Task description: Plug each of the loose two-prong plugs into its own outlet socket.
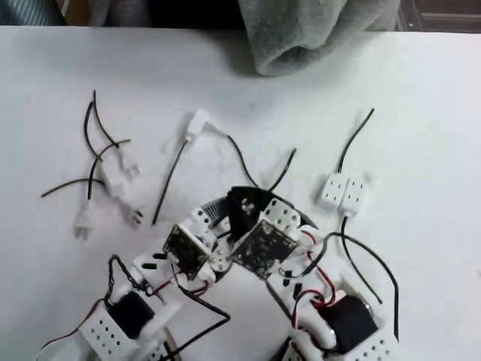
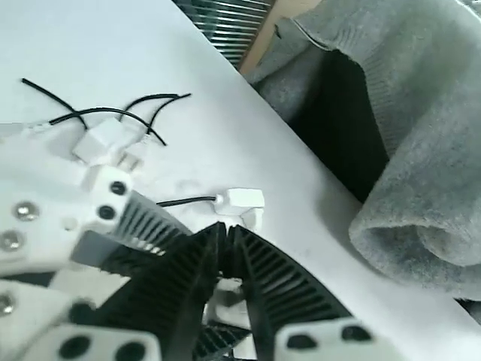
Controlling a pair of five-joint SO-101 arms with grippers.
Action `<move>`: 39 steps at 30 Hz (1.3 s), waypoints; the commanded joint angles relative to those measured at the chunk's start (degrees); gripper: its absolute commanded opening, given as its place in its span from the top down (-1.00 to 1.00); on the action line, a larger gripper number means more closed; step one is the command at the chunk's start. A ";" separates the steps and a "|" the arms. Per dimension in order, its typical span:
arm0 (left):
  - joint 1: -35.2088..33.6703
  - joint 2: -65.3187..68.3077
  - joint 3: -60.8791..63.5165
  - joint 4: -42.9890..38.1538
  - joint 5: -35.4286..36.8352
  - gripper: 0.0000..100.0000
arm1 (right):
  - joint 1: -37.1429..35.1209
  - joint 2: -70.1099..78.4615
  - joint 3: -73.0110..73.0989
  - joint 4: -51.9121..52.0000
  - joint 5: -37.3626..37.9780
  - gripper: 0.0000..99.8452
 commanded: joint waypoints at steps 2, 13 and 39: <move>-0.40 -1.27 -0.44 -0.70 -0.62 0.96 | 6.81 4.44 1.23 -3.03 0.62 0.96; -0.48 -1.27 -0.44 -0.70 -0.62 0.96 | 15.52 14.99 1.32 -10.42 0.70 0.96; -8.04 -1.19 -0.62 0.88 1.05 0.95 | 30.64 17.63 4.66 -20.70 -7.65 0.96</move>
